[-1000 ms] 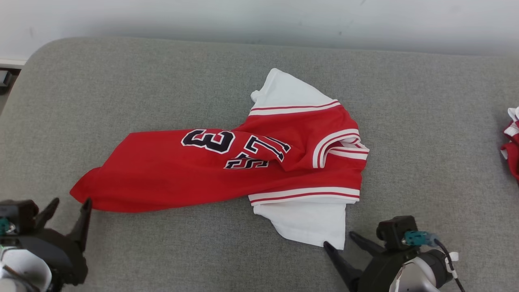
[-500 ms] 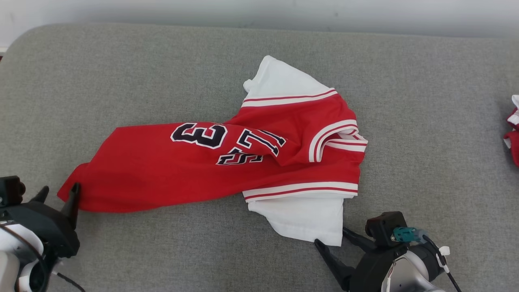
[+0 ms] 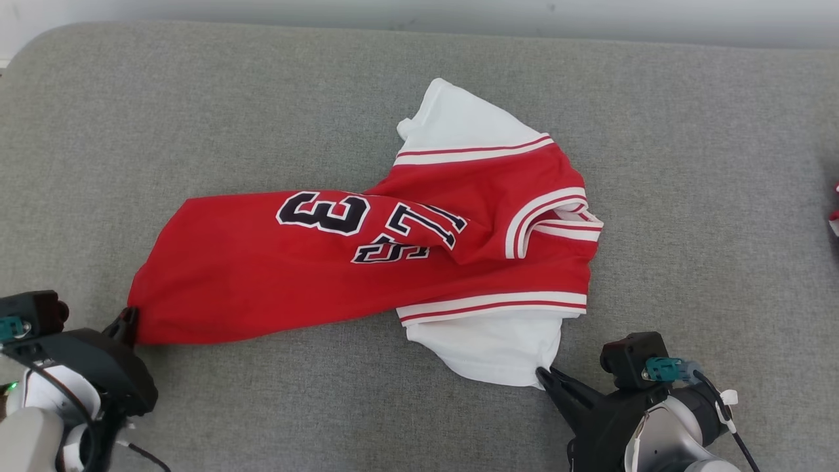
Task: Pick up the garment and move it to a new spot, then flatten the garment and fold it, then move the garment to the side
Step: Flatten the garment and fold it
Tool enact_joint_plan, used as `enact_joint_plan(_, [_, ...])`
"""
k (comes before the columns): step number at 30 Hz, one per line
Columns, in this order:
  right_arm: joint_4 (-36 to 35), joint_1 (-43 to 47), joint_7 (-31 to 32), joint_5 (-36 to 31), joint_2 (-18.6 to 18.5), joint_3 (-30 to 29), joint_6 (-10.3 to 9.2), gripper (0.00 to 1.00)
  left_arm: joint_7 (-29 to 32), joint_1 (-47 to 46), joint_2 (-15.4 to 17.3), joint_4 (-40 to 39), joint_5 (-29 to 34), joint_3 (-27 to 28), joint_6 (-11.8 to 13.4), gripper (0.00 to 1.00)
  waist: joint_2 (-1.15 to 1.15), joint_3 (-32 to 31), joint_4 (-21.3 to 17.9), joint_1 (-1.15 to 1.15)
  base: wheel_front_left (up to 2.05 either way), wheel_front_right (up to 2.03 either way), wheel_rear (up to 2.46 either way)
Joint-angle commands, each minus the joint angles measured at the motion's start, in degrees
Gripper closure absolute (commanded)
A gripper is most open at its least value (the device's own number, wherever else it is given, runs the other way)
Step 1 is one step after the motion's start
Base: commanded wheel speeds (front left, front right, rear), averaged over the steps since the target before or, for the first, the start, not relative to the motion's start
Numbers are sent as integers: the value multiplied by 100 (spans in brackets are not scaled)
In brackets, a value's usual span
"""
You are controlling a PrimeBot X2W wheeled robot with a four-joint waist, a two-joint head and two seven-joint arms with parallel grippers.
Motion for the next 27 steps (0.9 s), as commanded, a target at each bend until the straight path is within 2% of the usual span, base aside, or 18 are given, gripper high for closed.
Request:
enact_joint_plan(1, [147,13,25,-63,-16,-46,-14,100,-59,197,-76,-25,-13,-23,46,100,0,19,24,0,0,0,0])
enact_joint_plan(12, [70,-103,-310,-301,-38,-627,-21,100,-802,490,-252,-565,24,120,272,100,0,-6,140,0,0,0,0])
enact_joint_plan(17, [24,-168,-392,-350,-30,-969,-21,100,-1080,551,-436,-920,-123,246,376,100,0,-76,169,0,0,0,0])
enact_joint_plan(22, [-118,-204,-432,-286,-24,-1265,-15,100,-1186,620,-557,-1284,-258,270,343,100,0,-166,174,0,0,0,0])
enact_joint_plan(27, [-300,-222,-448,-171,-21,-1572,-14,100,-1082,687,-471,-1684,-170,237,452,100,0,-285,179,0,0,0,0])
